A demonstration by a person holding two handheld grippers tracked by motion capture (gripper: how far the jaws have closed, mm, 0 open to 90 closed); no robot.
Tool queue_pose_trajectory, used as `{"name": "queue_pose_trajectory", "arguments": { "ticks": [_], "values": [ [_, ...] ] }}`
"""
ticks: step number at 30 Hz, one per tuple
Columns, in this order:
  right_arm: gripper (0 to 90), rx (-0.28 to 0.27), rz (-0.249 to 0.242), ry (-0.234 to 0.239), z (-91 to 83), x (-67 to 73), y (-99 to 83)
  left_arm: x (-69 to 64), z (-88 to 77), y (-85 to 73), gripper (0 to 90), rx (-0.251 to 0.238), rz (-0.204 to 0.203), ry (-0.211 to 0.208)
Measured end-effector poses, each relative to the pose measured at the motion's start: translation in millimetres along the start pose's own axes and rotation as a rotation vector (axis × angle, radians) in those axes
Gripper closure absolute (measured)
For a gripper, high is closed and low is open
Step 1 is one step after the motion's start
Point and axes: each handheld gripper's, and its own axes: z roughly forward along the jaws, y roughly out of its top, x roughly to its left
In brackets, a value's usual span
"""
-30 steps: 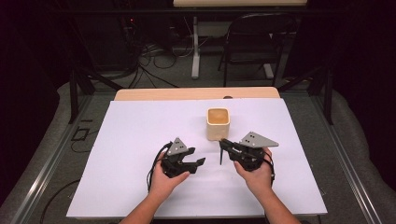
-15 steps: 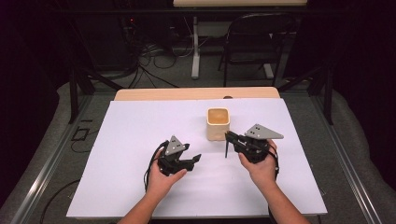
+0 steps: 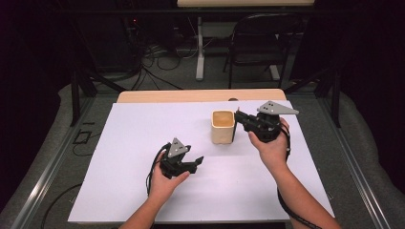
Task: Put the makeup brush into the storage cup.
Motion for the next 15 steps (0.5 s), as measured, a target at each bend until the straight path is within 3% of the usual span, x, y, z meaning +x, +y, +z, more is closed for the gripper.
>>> {"name": "queue_pose_trajectory", "arguments": {
  "ticks": [5,15],
  "values": [
    [84.0,0.002,-0.014,-0.013,5.0,-2.9,18.6,3.8,0.8,-2.1,33.6,-0.005,-0.026,0.006],
    [84.0,0.012,-0.037,-0.038,19.8,-1.5,41.7,7.5,0.1,-3.0,33.3,-0.009,-0.028,0.016]
  ]
}}
